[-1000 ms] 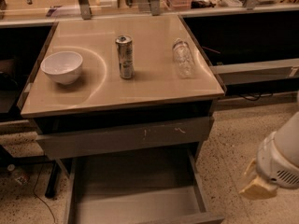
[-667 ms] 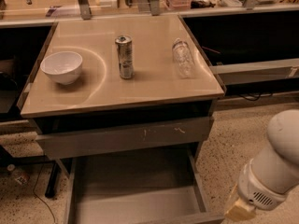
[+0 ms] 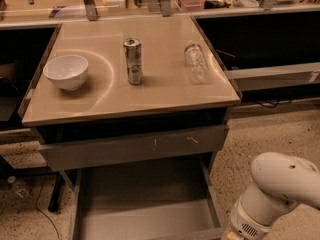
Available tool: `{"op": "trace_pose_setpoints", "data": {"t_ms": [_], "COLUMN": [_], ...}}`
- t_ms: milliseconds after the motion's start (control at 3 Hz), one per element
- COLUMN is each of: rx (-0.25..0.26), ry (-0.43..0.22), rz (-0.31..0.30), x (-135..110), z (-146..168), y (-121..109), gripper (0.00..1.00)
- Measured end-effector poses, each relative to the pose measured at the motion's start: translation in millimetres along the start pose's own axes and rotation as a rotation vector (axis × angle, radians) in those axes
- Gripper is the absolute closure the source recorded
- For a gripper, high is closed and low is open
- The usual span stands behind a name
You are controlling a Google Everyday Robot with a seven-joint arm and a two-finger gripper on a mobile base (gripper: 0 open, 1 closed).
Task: Close middle drawer
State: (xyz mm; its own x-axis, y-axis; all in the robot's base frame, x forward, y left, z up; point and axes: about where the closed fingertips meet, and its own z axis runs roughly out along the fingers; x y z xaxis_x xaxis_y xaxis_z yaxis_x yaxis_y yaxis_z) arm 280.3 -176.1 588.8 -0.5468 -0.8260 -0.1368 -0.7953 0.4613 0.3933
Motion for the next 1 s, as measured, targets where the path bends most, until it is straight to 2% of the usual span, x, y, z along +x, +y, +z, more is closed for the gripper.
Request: {"op": "trace_pose_setpoints", "data": {"t_ms": [333, 667, 1000], "rx": [-0.005, -0.005, -0.060], "ry": [-0.002, -0.020, -0.024], "rz": [0.002, -0.023, 0.008], "x": [0.0, 1.2, 2.2], "z": [3.5, 10.8, 63.4], "y": [-1.0, 2.5, 2.2], "gripper": [1.00, 1.00, 1.00]}}
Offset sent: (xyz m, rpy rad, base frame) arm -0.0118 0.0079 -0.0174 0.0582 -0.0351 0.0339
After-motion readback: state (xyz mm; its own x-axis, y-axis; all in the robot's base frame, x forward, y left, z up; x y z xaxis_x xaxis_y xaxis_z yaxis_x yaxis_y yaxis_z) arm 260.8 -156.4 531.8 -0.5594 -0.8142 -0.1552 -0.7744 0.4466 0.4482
